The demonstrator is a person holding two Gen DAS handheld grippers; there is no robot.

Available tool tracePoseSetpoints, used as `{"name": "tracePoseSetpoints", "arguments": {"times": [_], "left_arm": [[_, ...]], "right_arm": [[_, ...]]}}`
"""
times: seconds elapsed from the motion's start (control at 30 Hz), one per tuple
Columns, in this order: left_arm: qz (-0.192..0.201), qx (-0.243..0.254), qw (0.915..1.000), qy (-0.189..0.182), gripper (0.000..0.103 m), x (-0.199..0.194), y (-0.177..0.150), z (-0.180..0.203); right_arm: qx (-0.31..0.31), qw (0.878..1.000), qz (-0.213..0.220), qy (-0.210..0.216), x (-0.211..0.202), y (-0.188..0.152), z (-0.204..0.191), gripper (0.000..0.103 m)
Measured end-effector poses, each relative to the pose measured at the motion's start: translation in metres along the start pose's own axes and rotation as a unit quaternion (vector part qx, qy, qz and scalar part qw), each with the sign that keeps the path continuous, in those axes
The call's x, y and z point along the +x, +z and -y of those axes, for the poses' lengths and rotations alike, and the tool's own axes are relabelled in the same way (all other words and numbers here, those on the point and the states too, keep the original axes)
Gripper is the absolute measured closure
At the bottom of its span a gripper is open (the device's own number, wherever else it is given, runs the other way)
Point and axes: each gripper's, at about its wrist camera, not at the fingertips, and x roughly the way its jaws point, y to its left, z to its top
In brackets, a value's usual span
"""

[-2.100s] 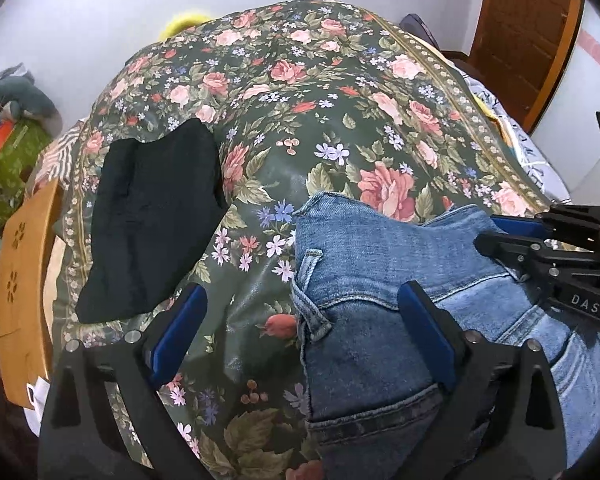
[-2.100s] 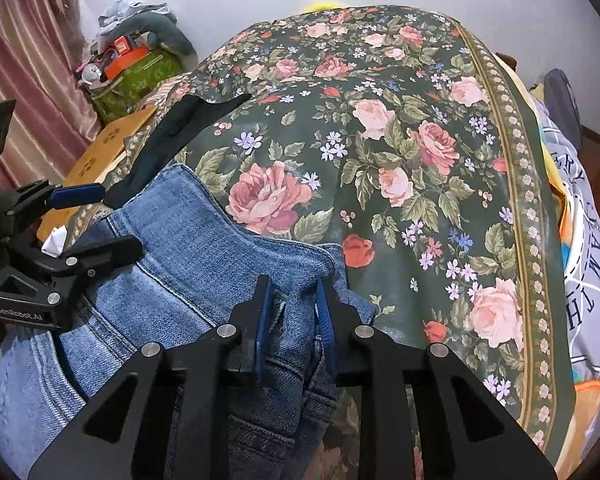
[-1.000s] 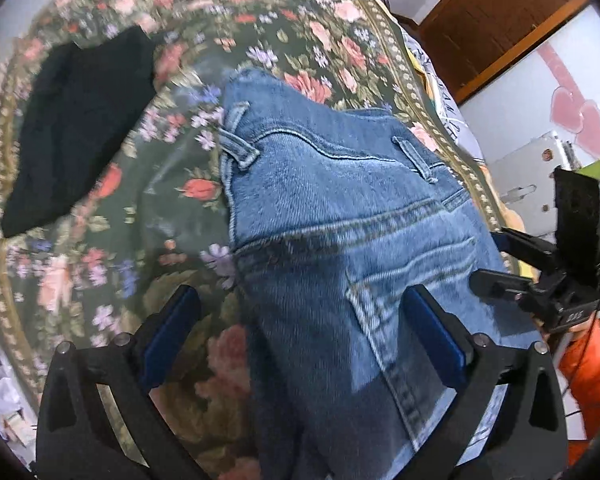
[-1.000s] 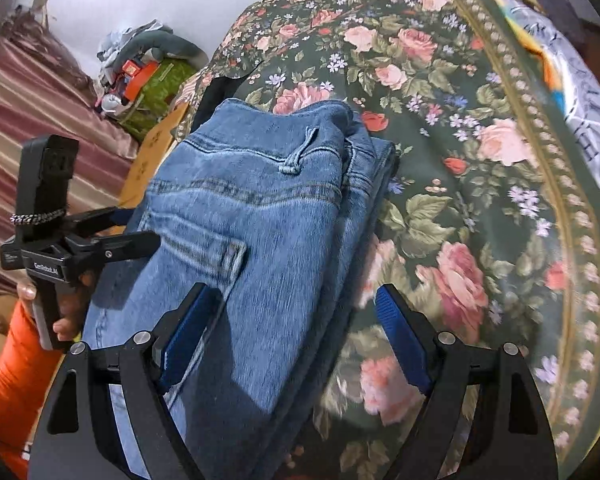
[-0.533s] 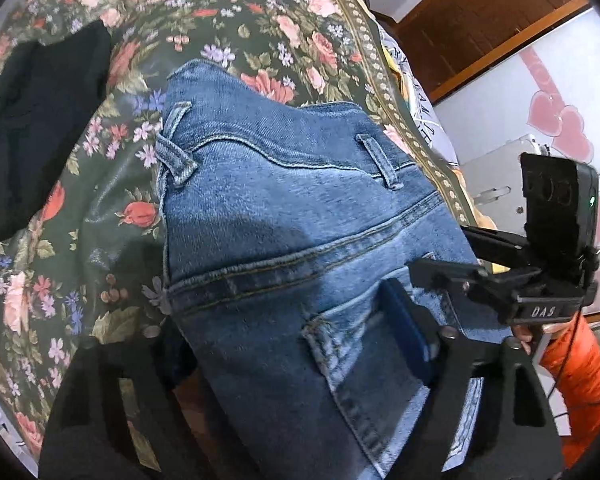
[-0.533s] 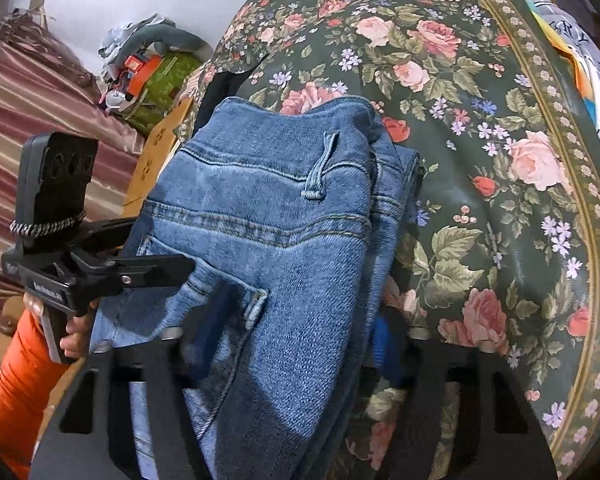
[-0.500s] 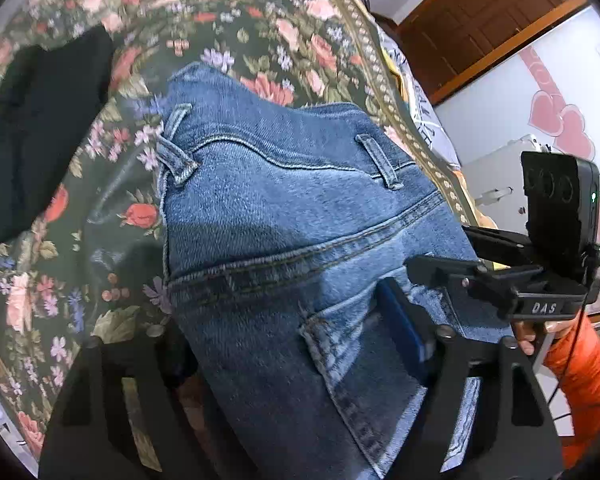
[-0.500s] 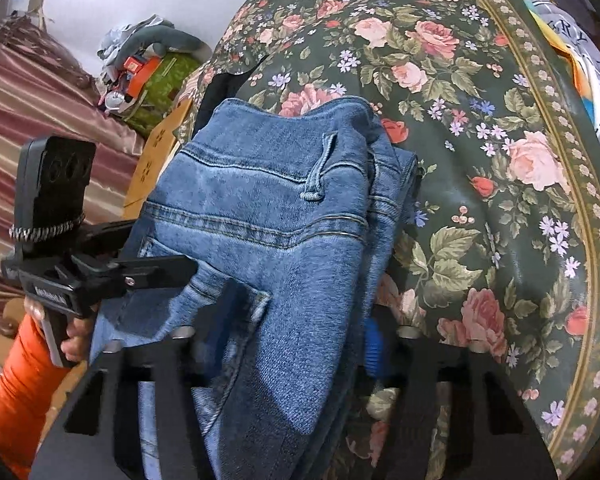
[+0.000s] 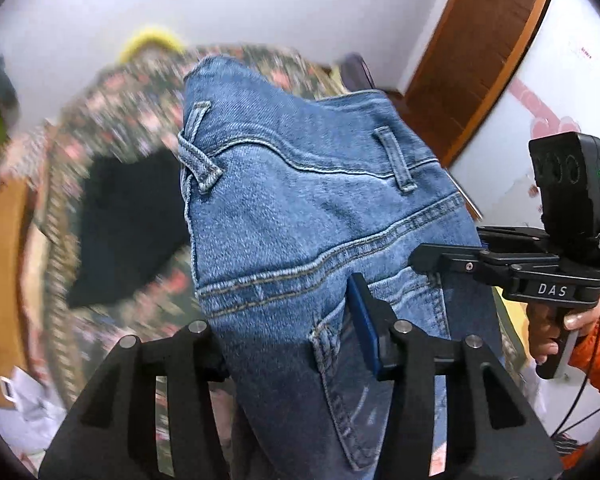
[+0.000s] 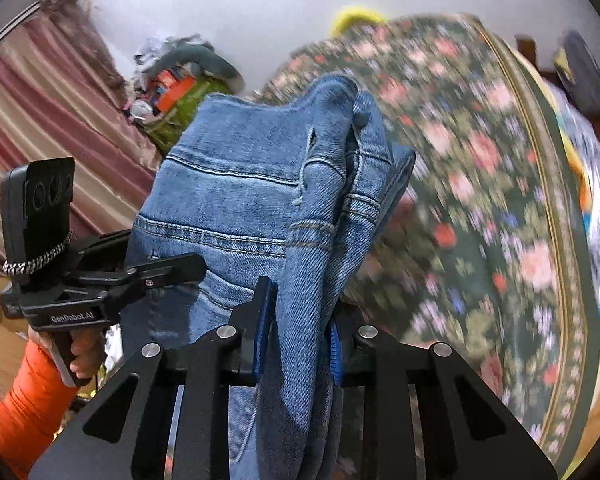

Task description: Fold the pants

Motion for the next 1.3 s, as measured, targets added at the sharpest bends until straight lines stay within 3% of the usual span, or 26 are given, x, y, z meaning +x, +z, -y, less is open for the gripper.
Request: {"name": "tracePoseSetpoints", "arguments": {"times": [0.23, 0.43, 0.57, 0.97, 1.1, 1.23, 1.3], "left_arm": [[0.084, -0.010, 0.9956, 0.041, 0.056, -0.049, 0.033, -0.042], [0.121, -0.026, 0.9906, 0.058, 0.056, -0.059, 0.056, -0.087], [0.126, -0.041, 0.9891, 0.064, 0.056, -0.049, 0.068, -0.123], [0.071, -0.085, 0.9904, 0.083, 0.056, 0.069, 0.082, -0.223], [0.034, -0.110, 0.9893, 0.090, 0.056, 0.118, 0.079, -0.250], [-0.030, -0.135, 0.9848, 0.105, 0.056, 0.173, 0.067, -0.268], [-0.031, -0.127, 0.9845, 0.116, 0.053, 0.183, 0.060, -0.265]], "right_arm": [[-0.055, 0.997, 0.060, 0.010, 0.007, 0.057, -0.048, 0.084], [-0.084, 0.993, 0.083, 0.015, 0.038, 0.099, -0.068, 0.084], [-0.094, 0.992, 0.081, 0.012, 0.070, 0.124, -0.068, 0.084], [-0.070, 0.997, 0.004, -0.029, 0.208, 0.164, -0.029, 0.084], [-0.066, 0.996, -0.028, -0.050, 0.250, 0.165, -0.014, 0.084], [-0.072, 0.990, -0.078, -0.094, 0.284, 0.159, 0.000, 0.081], [-0.078, 0.988, -0.084, -0.104, 0.286, 0.152, 0.004, 0.079]]}}
